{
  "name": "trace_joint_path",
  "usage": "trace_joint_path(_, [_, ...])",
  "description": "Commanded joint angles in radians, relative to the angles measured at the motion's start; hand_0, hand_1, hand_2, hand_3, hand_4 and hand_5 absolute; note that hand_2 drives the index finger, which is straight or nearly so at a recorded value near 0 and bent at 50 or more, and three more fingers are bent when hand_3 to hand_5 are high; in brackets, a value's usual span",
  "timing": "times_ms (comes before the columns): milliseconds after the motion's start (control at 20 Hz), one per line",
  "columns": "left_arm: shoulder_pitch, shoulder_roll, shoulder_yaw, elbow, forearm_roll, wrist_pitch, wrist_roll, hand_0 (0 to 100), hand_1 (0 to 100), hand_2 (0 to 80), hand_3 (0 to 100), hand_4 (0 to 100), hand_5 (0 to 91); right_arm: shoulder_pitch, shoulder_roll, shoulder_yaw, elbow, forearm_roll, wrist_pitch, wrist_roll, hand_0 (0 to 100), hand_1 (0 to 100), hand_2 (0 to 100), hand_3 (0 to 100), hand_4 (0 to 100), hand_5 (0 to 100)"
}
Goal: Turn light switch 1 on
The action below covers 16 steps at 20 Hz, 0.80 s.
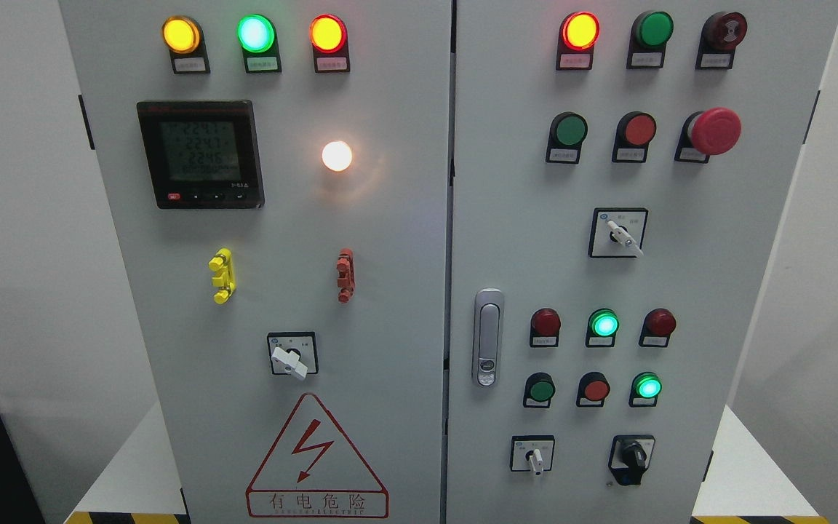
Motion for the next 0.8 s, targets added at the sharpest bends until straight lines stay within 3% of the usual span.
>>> trace_joint_path(0, [0.019, 0.014, 0.035, 0.855, 0.085, -0.013, -0.146, 23, 3, 14.2, 41, 46, 13.1, 0.0, 0.0, 0.001, 0.0, 0.0, 0.0, 0.001, 0, 0, 0, 0, 0, 0])
trace_joint_path(50, [0.001, 0.007, 0.034, 0.935, 0.087, -0.002, -0.194, 24, 3, 9.9, 34, 40, 9.3, 0.0, 0.0, 0.001, 0.0, 0.0, 0.0, 0.001, 0, 0, 0, 0, 0, 0])
trace_joint_path(150, [-0.018, 0.0, 0.032, 1.053, 0.087, 0.056, -0.24, 24, 2, 5.4, 26, 32, 3.6, 0.0, 0.0, 0.001, 0.0, 0.0, 0.0, 0.001, 0, 0, 0, 0, 0, 0])
trace_joint_path(400, [-0.038, 0.0, 0.035, 1.147, 0.085, 0.384, -0.326, 26, 4, 0.0, 7, 16, 0.0, 0.0, 0.0, 0.001, 0.0, 0.0, 0.0, 0.001, 0, 0, 0, 0, 0, 0])
trace_joint_path(500, [-0.048, 0.0, 0.032, 1.184, 0.075, 0.426, -0.369, 27, 4, 0.0, 0, 4, 0.0, 0.0, 0.0, 0.001, 0.0, 0.0, 0.0, 0.001, 0, 0, 0, 0, 0, 0])
trace_joint_path(600, [-0.077, -0.001, 0.031, 1.247, 0.075, 0.43, -0.406, 28, 0, 0.0, 0, 0, 0.0, 0.0, 0.0, -0.001, 0.0, 0.0, 0.0, 0.001, 0, 0, 0, 0, 0, 0])
trace_joint_path(750, [-0.116, -0.013, 0.034, 1.279, 0.073, 0.434, -0.401, 27, 0, 0.0, 0, 0, 0.0, 0.0, 0.0, -0.001, 0.0, 0.0, 0.0, 0.001, 0, 0, 0, 0, 0, 0])
